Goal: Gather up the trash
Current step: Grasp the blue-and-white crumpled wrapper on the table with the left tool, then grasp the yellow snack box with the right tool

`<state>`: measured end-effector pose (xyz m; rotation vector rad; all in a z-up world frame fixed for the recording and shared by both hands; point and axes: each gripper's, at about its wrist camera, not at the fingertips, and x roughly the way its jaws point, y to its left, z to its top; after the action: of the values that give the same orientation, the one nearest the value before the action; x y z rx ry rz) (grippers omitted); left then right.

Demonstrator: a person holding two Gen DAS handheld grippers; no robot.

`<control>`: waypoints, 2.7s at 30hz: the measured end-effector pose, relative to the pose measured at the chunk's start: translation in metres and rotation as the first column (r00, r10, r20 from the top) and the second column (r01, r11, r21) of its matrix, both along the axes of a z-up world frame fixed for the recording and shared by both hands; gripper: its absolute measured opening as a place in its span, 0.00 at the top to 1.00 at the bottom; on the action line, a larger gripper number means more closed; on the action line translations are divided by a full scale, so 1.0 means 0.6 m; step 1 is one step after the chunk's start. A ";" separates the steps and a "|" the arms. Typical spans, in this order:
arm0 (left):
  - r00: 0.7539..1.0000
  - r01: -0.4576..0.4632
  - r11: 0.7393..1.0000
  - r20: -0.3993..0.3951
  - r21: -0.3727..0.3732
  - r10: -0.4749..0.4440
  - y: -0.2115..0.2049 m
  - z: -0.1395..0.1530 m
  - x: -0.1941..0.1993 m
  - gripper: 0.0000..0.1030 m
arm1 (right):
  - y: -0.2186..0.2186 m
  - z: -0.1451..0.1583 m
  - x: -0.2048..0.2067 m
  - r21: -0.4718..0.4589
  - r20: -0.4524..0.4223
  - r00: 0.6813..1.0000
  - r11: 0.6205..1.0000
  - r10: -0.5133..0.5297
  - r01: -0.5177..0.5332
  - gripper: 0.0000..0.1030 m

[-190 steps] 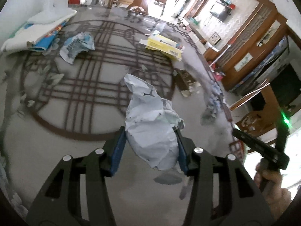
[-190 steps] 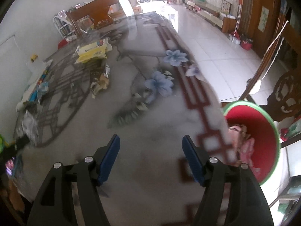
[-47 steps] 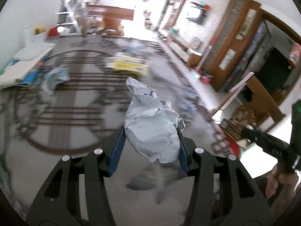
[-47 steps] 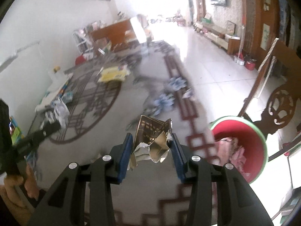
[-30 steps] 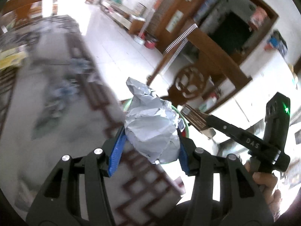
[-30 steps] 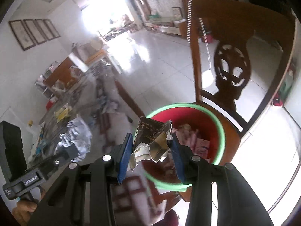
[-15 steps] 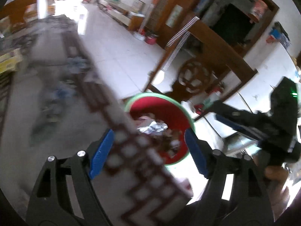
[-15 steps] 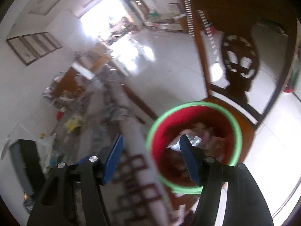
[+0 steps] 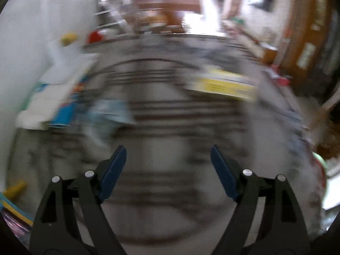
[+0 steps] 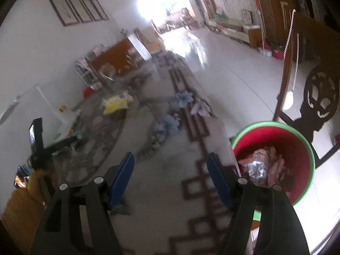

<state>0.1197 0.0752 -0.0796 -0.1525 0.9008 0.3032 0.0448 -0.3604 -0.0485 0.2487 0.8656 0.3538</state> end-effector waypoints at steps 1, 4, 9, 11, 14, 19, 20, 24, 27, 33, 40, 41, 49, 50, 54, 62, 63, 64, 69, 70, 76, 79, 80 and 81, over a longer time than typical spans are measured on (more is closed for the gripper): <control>0.999 -0.030 1.000 -0.011 0.001 0.030 0.030 -0.005 0.005 0.24 | -0.003 -0.002 0.001 0.003 -0.003 1.000 1.000 -0.011 0.011 0.33; 0.997 -0.058 0.998 -0.052 0.012 0.059 0.102 -0.024 0.030 0.22 | -0.010 -0.005 0.005 0.005 -0.011 0.999 0.999 -0.037 0.037 0.33; 0.996 -0.001 1.000 -0.093 0.025 0.003 0.148 -0.060 0.076 0.20 | 0.002 -0.013 0.015 -0.033 -0.027 0.998 0.998 -0.048 0.047 0.33; 0.995 -0.013 1.000 -0.095 -0.001 0.012 0.160 -0.076 0.083 0.23 | 0.011 -0.017 0.020 -0.059 -0.029 0.999 0.997 -0.042 0.040 0.33; 0.990 -0.010 0.998 -0.144 -0.067 0.000 0.170 -0.101 0.085 0.60 | 0.021 -0.023 0.026 -0.086 -0.033 0.999 0.996 -0.037 0.034 0.33; 0.992 -0.006 0.995 -0.126 -0.104 -0.007 0.162 -0.088 0.063 1.00 | 0.028 -0.029 0.028 -0.109 -0.034 0.999 0.993 -0.041 0.037 0.33; 0.992 0.001 0.993 -0.124 -0.116 -0.015 0.158 -0.085 0.058 1.00 | 0.028 -0.030 0.028 -0.112 -0.035 0.998 0.993 -0.042 0.038 0.33; 0.994 0.008 0.999 -0.111 -0.053 -0.014 0.145 -0.072 0.054 0.97 | 0.028 -0.030 0.028 -0.112 -0.040 0.998 0.993 -0.053 0.048 0.33; 0.999 -0.033 0.994 -0.041 -0.101 0.029 0.153 -0.045 0.058 0.33 | 0.034 -0.028 0.024 -0.114 -0.032 0.998 0.993 -0.045 0.041 0.33; 0.994 -0.086 0.992 0.056 -0.091 0.091 0.147 -0.008 0.125 0.19 | 0.038 -0.036 0.031 -0.116 -0.049 0.998 0.993 -0.024 0.018 0.33; 0.994 -0.105 0.994 -0.042 0.003 0.105 0.135 -0.035 0.247 0.15 | 0.027 -0.039 0.038 -0.066 -0.051 0.998 0.998 -0.021 0.017 0.33; 0.992 -0.115 0.993 -0.052 0.003 0.115 0.135 -0.039 0.250 0.15 | 0.027 -0.039 0.038 -0.062 -0.052 0.998 0.998 -0.019 0.016 0.33; 0.977 -0.177 0.980 -0.133 -0.092 0.164 0.162 -0.081 0.246 0.67 | 0.029 -0.042 0.041 -0.040 -0.056 0.998 0.999 -0.006 0.003 0.33; 0.979 -0.173 0.980 -0.126 -0.098 0.160 0.160 -0.077 0.239 0.72 | 0.029 -0.043 0.041 -0.041 -0.059 0.998 0.999 -0.007 0.005 0.33; 0.990 -0.121 0.984 -0.080 -0.129 0.112 0.134 -0.048 0.161 0.76 | 0.034 -0.046 0.042 -0.067 -0.067 0.998 0.998 -0.008 0.004 0.33; 0.993 0.084 0.987 -0.065 -0.140 -0.094 0.037 0.002 -0.061 0.76 | 0.138 -0.074 0.103 -0.220 -0.131 0.975 0.953 0.182 -0.207 0.33; 0.995 0.083 0.981 -0.048 -0.178 -0.093 0.031 0.004 -0.086 0.76 | 0.167 -0.062 0.119 -0.266 -0.080 0.972 0.935 0.222 -0.236 0.33; 0.995 0.082 0.973 -0.032 -0.217 -0.091 0.026 0.005 -0.105 0.76 | 0.192 -0.053 0.137 -0.298 -0.048 0.965 0.919 0.257 -0.259 0.33; 0.998 0.067 0.946 0.011 -0.318 -0.067 0.007 -0.006 -0.143 0.76 | 0.365 -0.033 0.273 -0.381 -0.066 0.909 0.832 0.410 -0.403 0.23; 0.997 0.075 0.938 0.016 -0.338 -0.074 0.008 -0.006 -0.137 0.76 | 0.400 -0.035 0.297 -0.427 -0.075 0.898 0.800 0.433 -0.422 0.23; 0.996 0.090 0.908 0.038 -0.409 -0.082 0.016 -0.005 -0.125 0.75 | 0.567 -0.088 0.384 -0.699 -0.217 0.808 0.491 0.548 -0.520 0.23; 0.995 0.103 0.892 0.042 -0.441 -0.094 0.015 -0.006 -0.121 0.75 | 0.602 -0.118 0.403 -0.739 -0.295 0.776 0.382 0.557 -0.555 0.22; 0.994 0.106 0.887 0.046 -0.449 -0.096 0.016 -0.005 -0.120 0.75 | 0.611 -0.132 0.409 -0.752 -0.326 0.770 0.344 0.548 -0.563 0.22; 0.994 0.110 0.883 0.051 -0.456 -0.097 0.017 -0.004 -0.120 0.75 | 0.614 -0.140 0.414 -0.757 -0.346 0.765 0.320 0.543 -0.570 0.22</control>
<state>0.0476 0.0855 -0.0820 -0.5448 0.9391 -0.0188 0.2929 0.0079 -0.1327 -1.0219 1.0467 0.5389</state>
